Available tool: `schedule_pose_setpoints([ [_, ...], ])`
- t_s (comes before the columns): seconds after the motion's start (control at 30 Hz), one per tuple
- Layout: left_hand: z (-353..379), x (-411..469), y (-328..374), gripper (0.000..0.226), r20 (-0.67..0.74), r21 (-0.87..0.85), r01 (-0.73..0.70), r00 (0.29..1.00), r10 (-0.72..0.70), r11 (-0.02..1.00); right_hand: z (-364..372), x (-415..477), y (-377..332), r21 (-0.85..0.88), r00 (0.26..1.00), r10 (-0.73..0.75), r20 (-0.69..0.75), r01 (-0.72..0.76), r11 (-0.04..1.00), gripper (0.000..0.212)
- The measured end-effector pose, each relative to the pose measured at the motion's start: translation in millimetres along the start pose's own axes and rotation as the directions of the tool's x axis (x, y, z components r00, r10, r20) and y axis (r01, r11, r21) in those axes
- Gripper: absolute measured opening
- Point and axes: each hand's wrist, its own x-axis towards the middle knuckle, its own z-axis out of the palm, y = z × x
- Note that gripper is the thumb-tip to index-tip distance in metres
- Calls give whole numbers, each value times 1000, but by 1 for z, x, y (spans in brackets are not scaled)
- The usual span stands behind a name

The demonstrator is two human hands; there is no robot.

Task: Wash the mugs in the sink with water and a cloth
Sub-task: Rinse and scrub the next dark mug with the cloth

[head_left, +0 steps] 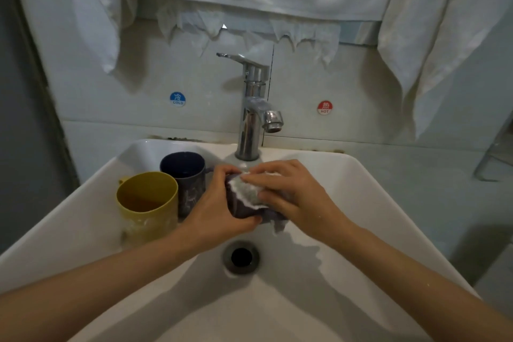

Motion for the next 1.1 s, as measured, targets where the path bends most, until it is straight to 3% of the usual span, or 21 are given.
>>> schedule_pose_setpoints([
  [0.1,-1,0,2,73,-28,15,16,999,-15,1000,-4,1,7,59,995,88,-42,-86,995,34],
  [0.2,-1,1,7,77,-67,35,7,998,-5,999,-16,-3,18,225,868,475,-148,-438,871,25],
  [0.4,-1,2,5,91,41,-3,35,999,-35,999,-17,-2,13,574,751,657,65,-566,591,20],
  [0.5,1,3,3,117,170,-107,229,963,-209,968,-17,-3,15,662,711,695,105,-572,484,15],
  [0.6,1,5,8,118,218,-418,489,872,-438,765,-13,-3,17,699,706,694,140,-567,437,14],
  [0.63,1,5,9,110,214,-465,500,864,-455,730,-12,-3,16,706,711,685,157,-566,426,14],
  [0.7,0,6,9,90,160,-461,456,887,-434,761,-12,-4,16,675,742,662,107,-543,499,12],
  [0.77,-1,6,10,82,89,-380,401,913,-398,834,-10,-5,14,538,789,612,-54,-493,684,13],
  [0.87,-1,5,9,82,21,-207,327,944,-330,922,-4,-6,11,151,875,381,-299,-351,924,20],
  [0.97,0,2,11,80,7,-143,245,969,-246,959,1,-8,-1,-82,933,159,-324,-195,977,31],
  [1.1,2,1,11,74,47,-130,179,984,-174,975,16,-10,-25,-273,968,-182,-171,130,953,28],
])
